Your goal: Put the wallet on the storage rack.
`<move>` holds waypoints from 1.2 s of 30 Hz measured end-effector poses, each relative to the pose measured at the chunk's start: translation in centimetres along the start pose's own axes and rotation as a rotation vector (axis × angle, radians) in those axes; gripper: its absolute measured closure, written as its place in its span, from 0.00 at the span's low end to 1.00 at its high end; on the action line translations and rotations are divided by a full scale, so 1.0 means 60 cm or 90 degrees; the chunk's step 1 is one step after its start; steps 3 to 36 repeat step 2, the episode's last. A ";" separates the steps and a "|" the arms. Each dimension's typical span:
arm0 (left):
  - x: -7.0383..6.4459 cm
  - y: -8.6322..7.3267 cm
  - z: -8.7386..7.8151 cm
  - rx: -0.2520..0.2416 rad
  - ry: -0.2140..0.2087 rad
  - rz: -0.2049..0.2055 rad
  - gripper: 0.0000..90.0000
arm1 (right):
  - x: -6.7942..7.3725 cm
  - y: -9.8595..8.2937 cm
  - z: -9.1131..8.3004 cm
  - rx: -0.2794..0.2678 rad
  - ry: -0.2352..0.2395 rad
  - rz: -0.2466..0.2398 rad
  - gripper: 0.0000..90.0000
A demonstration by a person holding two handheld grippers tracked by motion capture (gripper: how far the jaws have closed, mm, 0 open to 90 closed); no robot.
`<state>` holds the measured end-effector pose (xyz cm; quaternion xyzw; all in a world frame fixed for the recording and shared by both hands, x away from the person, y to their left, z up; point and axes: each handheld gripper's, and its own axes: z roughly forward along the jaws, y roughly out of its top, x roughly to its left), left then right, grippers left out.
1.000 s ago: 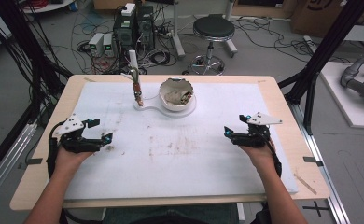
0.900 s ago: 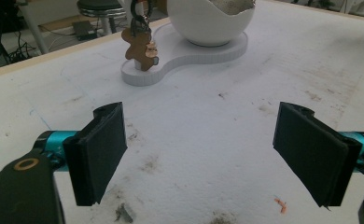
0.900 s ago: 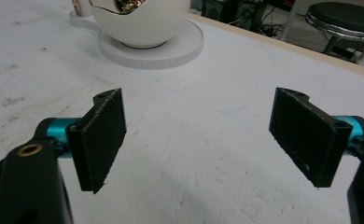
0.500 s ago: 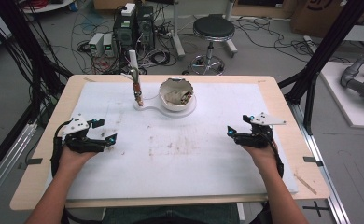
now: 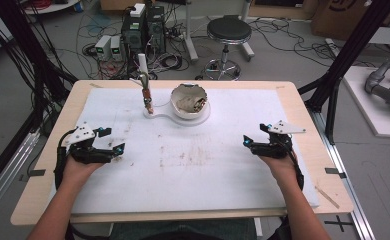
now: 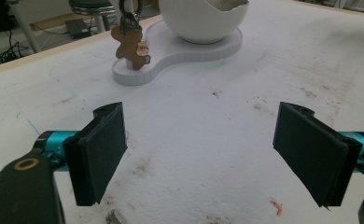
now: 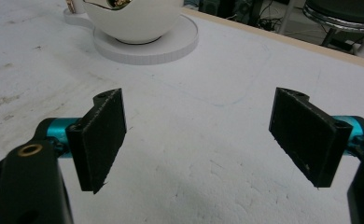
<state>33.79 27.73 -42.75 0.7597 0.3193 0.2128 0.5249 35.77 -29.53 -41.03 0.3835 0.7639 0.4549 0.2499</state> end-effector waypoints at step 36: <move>0.001 0.000 0.000 -0.002 0.002 -0.002 0.19 | 0.001 0.000 0.000 -0.001 -0.002 0.000 0.21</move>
